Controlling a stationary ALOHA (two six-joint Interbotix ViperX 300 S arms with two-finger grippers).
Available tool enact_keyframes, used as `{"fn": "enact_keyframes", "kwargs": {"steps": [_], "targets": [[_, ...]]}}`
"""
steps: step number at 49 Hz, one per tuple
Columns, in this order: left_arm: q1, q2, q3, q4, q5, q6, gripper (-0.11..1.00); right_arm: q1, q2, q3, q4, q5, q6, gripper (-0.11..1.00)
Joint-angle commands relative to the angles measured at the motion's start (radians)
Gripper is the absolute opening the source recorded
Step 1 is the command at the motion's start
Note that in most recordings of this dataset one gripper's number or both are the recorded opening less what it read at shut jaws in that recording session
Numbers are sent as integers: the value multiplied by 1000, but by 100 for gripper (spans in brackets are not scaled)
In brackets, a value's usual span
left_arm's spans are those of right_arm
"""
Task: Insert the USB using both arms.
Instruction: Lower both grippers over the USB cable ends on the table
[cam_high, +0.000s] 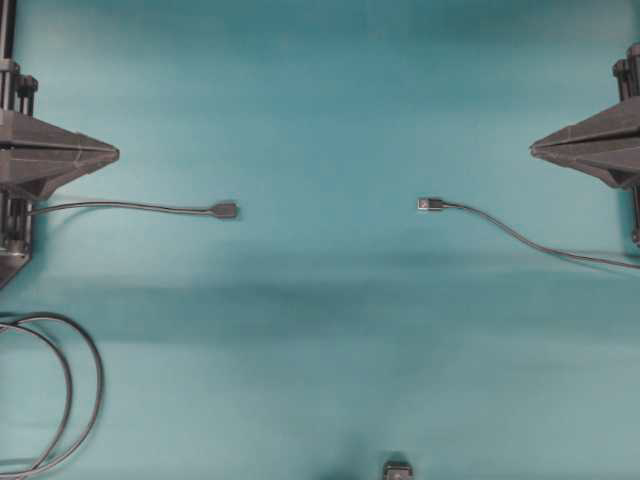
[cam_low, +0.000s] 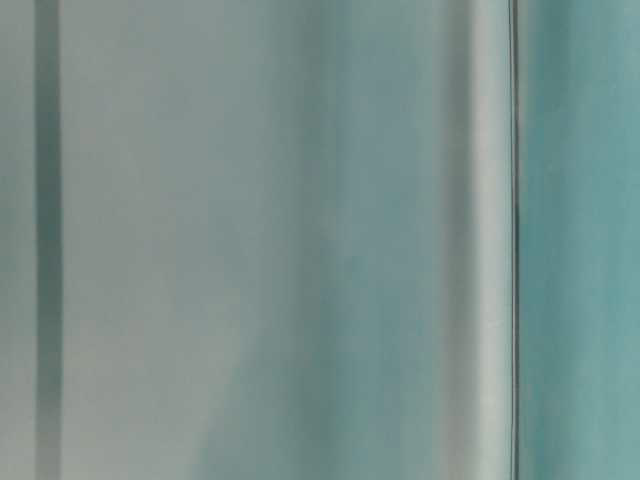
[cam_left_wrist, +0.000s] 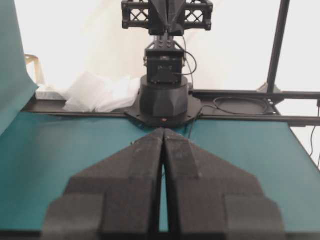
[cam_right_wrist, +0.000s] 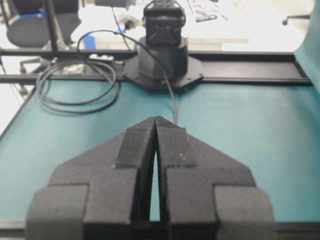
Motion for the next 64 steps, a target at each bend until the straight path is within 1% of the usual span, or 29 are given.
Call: {"fn": "enact_keyframes", "kwargs": {"steps": [1, 4, 8, 14, 18, 26, 34, 39, 51, 61, 64], "targets": [[-37, 11, -25, -8, -29, -17, 6, 6, 3, -21, -8, -14, -2, 0], [-44, 11, -25, -12, -44, -23, 7, 5, 3, -20, -8, -17, -2, 0], [-44, 12, -26, -23, -43, -34, 3, 5, 3, -20, -8, -12, 0, 0], [-41, 34, -37, -28, 5, -52, 3, 6, 5, -26, -8, 3, 3, 0], [-41, 64, -64, -26, 78, -64, 3, 6, 14, -52, -8, 52, 12, 0], [-38, 150, -150, -26, 252, -71, 3, 8, 86, -135, -8, 227, 25, 0], [-31, 225, -227, -26, 448, -69, 3, 6, 184, -199, -8, 330, 26, 0], [-28, 267, -258, -26, 531, -66, 3, 8, 247, -233, -8, 394, 26, 0], [-23, 390, -272, -23, 566, -58, 3, 17, 413, -291, -8, 529, 26, 0], [-23, 514, -275, -18, 591, -38, 3, 23, 532, -324, -8, 586, 26, 0], [-23, 535, -279, -18, 595, -29, 6, 25, 546, -328, -8, 595, 28, 0]]}}
